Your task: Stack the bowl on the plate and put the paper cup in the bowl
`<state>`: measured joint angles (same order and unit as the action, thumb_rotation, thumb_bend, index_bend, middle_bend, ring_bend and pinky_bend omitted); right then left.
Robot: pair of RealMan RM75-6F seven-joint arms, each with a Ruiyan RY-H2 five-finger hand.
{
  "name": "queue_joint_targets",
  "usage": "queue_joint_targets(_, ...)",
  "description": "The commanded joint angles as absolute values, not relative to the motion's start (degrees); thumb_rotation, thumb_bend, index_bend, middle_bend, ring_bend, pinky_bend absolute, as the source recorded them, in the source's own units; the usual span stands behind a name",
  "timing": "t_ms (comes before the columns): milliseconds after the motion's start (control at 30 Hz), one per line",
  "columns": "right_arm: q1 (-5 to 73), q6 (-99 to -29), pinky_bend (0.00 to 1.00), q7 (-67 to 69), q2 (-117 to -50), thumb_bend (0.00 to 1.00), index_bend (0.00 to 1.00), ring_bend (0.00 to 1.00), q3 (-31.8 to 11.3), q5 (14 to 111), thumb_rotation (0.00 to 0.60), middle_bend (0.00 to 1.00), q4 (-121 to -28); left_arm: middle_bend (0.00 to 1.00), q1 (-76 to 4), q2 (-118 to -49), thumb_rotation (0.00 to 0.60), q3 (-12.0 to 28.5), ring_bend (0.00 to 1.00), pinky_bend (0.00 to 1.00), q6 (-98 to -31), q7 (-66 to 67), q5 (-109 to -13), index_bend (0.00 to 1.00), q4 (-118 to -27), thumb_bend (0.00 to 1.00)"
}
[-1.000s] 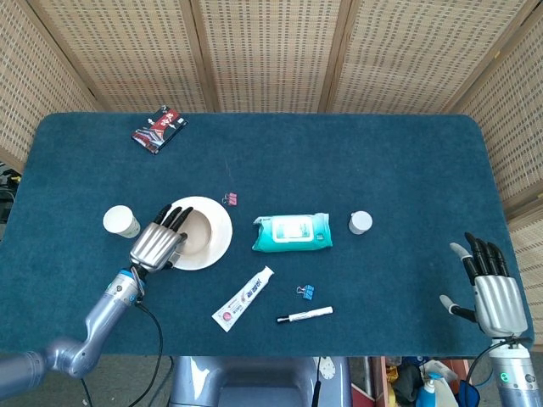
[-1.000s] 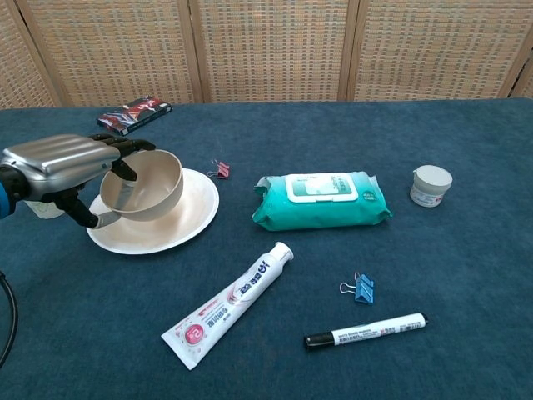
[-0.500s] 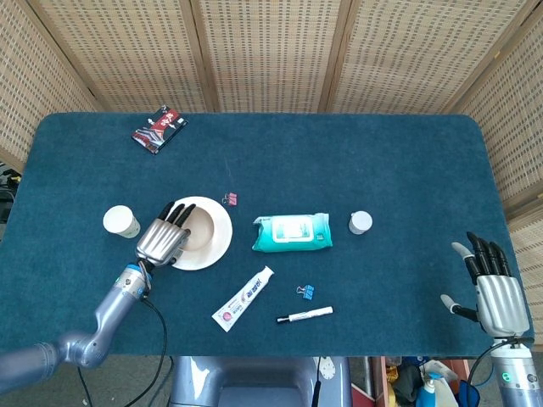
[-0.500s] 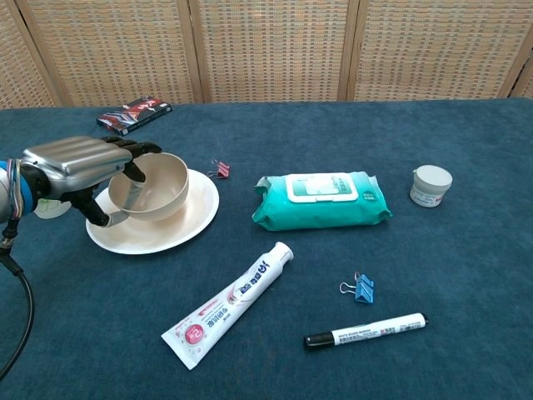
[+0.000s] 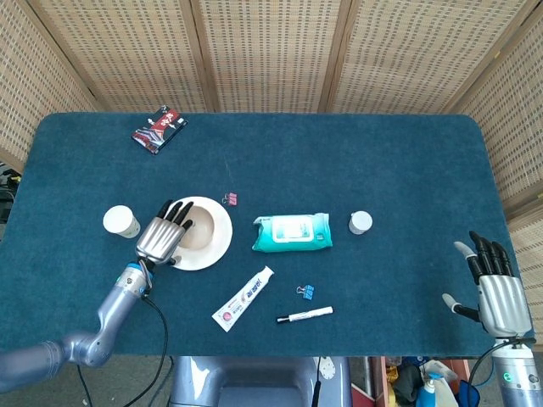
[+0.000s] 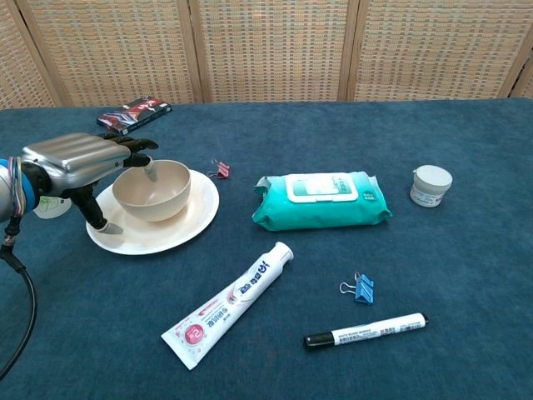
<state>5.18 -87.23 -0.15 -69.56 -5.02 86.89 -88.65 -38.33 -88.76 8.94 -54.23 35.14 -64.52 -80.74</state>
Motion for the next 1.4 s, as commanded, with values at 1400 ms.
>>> queue_joint_targets(1400,5.4,-86.9,0.0,-2.3,-70.1,0.13,0.12,0.0,-4.4,87.8,0.6,0.0,-89.3,0.0,-27.6,-71.7,0.6,2.6,0.0,0.0,-57.4,12.5,-72.5,0.46,-73.1,0.29)
